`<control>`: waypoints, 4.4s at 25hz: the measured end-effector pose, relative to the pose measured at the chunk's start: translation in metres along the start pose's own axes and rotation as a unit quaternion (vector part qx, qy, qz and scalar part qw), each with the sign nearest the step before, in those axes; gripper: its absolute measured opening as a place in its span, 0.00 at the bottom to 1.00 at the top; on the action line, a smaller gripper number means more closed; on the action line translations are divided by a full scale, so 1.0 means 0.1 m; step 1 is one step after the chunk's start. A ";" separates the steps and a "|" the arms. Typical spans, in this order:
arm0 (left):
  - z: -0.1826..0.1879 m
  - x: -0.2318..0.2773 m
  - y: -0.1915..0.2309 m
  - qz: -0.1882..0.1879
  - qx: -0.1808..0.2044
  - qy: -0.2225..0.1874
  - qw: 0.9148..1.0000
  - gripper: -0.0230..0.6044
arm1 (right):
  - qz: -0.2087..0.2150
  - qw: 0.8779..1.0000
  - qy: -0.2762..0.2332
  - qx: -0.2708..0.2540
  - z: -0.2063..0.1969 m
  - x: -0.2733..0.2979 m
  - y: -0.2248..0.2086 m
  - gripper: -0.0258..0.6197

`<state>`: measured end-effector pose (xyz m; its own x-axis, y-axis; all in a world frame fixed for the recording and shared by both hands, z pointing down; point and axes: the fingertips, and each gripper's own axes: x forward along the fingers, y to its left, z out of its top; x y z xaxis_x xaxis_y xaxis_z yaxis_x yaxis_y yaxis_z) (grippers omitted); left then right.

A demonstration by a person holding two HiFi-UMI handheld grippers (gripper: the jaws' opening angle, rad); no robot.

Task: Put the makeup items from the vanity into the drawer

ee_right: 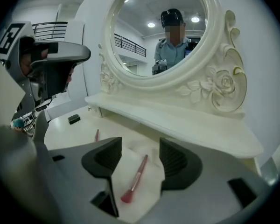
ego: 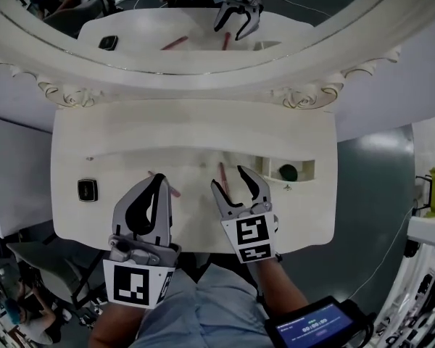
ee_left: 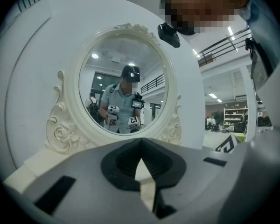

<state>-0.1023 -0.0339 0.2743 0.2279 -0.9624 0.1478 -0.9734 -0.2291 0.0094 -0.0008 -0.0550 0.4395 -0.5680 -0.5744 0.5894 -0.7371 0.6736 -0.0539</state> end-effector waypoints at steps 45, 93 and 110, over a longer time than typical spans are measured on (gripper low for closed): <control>0.12 0.06 -0.14 -0.071 -0.023 -0.029 0.997 0.03 | -0.106 0.994 -0.012 0.025 0.22 -0.52 -0.48 0.10; -0.11 0.80 -1.31 0.036 -0.023 -0.009 0.999 0.03 | 0.106 0.979 0.078 -0.157 -0.40 -0.65 -1.52 0.23; 0.05 -0.26 -0.48 0.157 -0.080 -0.040 0.983 0.03 | 0.199 0.966 -0.013 -0.164 0.36 -0.40 -0.02 0.21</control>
<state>-0.0610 0.0020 0.2653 -0.0903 -0.9918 0.0905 -0.9859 0.1018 0.1329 0.0102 -0.0498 0.3868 -0.7943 -0.2483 0.5545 -0.3054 0.9522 -0.0110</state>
